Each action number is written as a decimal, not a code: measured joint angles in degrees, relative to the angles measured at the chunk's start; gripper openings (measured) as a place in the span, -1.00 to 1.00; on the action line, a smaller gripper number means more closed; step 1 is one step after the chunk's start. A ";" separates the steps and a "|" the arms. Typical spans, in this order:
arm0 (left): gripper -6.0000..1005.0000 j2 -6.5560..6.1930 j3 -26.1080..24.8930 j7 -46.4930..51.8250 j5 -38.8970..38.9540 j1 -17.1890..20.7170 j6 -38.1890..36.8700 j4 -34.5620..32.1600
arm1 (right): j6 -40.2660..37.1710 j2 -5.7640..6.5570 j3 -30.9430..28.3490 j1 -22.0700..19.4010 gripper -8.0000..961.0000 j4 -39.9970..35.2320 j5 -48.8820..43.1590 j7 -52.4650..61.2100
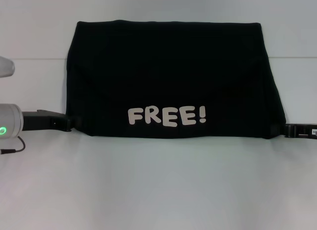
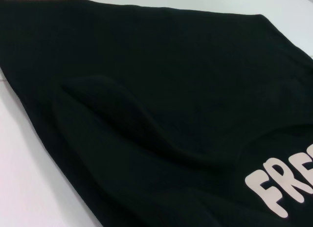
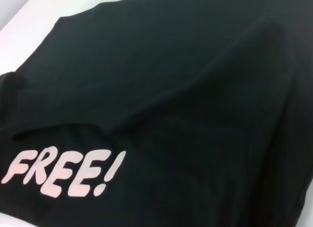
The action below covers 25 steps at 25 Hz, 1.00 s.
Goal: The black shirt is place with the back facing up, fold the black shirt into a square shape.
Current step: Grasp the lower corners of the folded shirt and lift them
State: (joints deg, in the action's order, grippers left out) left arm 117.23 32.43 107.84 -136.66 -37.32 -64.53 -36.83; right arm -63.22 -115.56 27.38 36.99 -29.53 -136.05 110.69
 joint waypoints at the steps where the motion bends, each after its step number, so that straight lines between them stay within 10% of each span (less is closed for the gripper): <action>1: -0.92 0.03 0.01 0.00 0.00 0.03 0.02 0.00 | 0.10 0.00 -0.02 -0.09 -0.77 0.00 0.00 -0.04; 11: -0.91 -0.23 -0.29 2.32 0.23 0.97 -5.18 -1.72 | -4.22 1.15 -0.77 -3.66 -0.99 -0.17 2.43 -3.21; 25: -0.89 -1.06 -2.27 2.31 0.80 7.71 -40.79 -11.82 | -27.07 2.70 -2.12 -18.09 -0.99 -11.76 4.00 -8.86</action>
State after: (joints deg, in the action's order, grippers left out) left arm 116.17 30.16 110.15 -135.87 -29.61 -105.33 -48.65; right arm -90.29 -112.86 25.25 18.90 -41.29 -132.04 101.83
